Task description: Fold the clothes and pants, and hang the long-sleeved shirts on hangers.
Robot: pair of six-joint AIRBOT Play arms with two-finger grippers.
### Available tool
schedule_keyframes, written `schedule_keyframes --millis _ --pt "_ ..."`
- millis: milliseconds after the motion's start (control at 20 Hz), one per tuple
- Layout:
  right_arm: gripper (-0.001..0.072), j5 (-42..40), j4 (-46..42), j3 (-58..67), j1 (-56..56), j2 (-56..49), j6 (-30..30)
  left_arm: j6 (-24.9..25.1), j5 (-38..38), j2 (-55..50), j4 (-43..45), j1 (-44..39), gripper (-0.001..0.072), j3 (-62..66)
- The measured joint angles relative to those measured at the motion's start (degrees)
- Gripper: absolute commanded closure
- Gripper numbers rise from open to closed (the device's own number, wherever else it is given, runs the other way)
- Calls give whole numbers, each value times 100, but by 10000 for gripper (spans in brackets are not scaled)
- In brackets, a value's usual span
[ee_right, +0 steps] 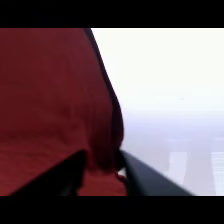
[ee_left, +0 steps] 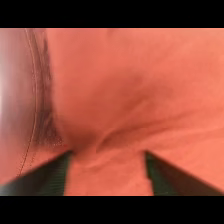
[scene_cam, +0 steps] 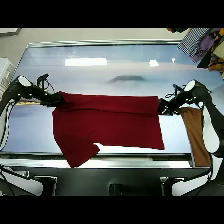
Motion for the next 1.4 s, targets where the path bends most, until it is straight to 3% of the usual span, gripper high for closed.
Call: schedule_keyframes --millis 350,700,900,1400 --pt "280 745 129 -48 -256 933 -629 -44 -761 890 -68 485 140 -306" --pt "291 601 256 -1458 -1335 3143 -879 -431 -678 3908 -289 1628 140 -3762" --pt "291 595 546 -2015 -1482 3654 -879 -719 -531 5152 -498 1812 140 -5455" --pt "292 614 772 -2234 -1532 3840 -835 -1058 -278 5810 -1038 1836 157 -6782"
